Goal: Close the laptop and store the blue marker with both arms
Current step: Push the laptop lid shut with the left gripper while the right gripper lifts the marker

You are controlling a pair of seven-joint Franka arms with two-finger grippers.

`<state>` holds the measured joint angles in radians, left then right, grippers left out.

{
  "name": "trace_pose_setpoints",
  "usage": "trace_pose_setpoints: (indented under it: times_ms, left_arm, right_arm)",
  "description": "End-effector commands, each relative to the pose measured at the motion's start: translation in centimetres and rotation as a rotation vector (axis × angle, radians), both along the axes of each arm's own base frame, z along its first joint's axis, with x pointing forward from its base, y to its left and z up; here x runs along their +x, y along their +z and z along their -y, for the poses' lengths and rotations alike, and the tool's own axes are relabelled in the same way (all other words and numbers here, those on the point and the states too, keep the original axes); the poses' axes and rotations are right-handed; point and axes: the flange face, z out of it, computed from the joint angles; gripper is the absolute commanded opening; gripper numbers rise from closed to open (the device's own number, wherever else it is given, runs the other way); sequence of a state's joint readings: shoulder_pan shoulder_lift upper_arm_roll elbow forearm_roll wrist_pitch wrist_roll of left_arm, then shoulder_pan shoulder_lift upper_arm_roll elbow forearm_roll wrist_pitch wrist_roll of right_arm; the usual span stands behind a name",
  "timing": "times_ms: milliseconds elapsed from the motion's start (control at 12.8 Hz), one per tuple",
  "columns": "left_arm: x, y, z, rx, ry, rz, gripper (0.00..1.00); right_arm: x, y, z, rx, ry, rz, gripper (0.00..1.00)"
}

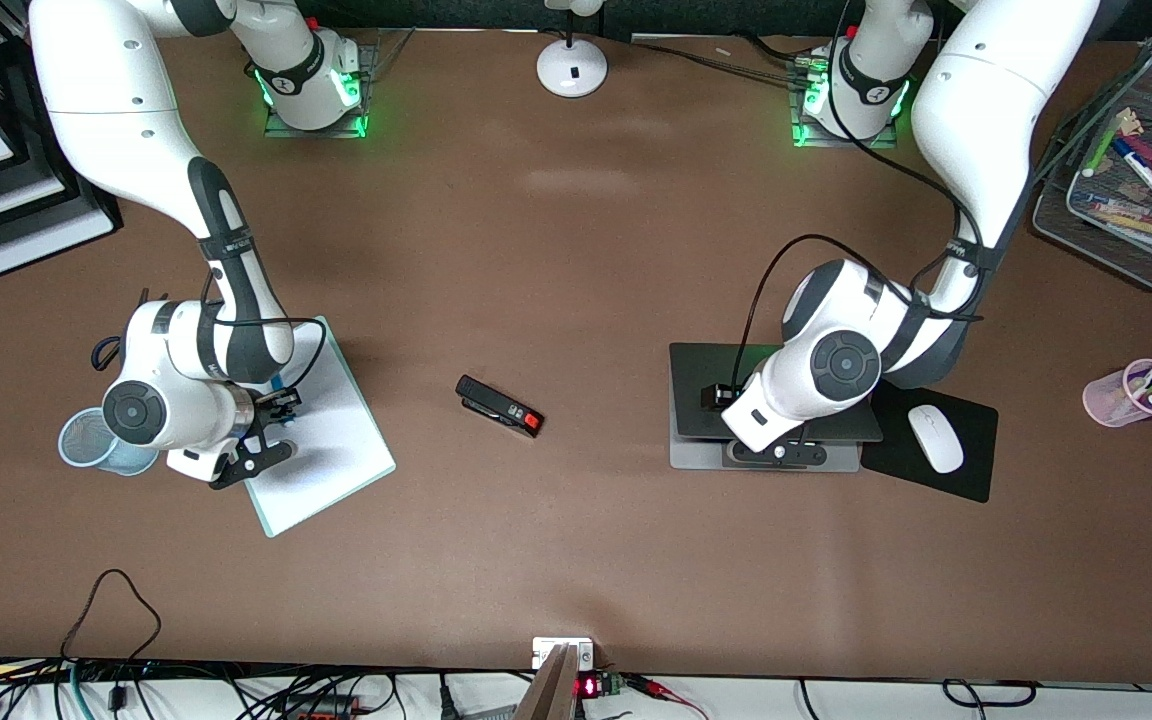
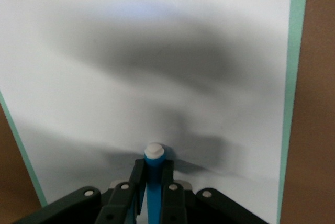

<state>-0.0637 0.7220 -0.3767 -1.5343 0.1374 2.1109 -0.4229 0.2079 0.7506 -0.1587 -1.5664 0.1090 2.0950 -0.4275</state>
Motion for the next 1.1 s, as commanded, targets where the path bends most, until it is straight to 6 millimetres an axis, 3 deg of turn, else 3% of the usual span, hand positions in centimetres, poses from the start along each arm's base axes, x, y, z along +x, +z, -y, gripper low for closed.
trace_pose_setpoints:
  times_ms: [0, 313, 705, 1018]
  left_arm:
    - [0.8, -1.1, 0.1, 0.020, -0.033, 0.023, 1.00]
    - [0.9, -3.2, -0.3, 0.030, -0.041, 0.019, 1.00]
    - [1.2, -5.2, -0.2, 0.009, -0.033, 0.047, 1.00]
    - [1.0, -6.3, -0.3, 0.014, -0.032, 0.032, 1.00]
  right_arm:
    - [1.2, 3.1, -0.4, 0.017, 0.003, 0.037, 0.03]
    - [2.1, 8.2, -0.9, 0.031, 0.011, 0.069, 0.00]
    - [3.1, 20.3, -0.8, 0.046, 0.079, 0.207, 0.00]
    - [3.3, 24.1, 0.4, 0.008, 0.247, 0.262, 0.00]
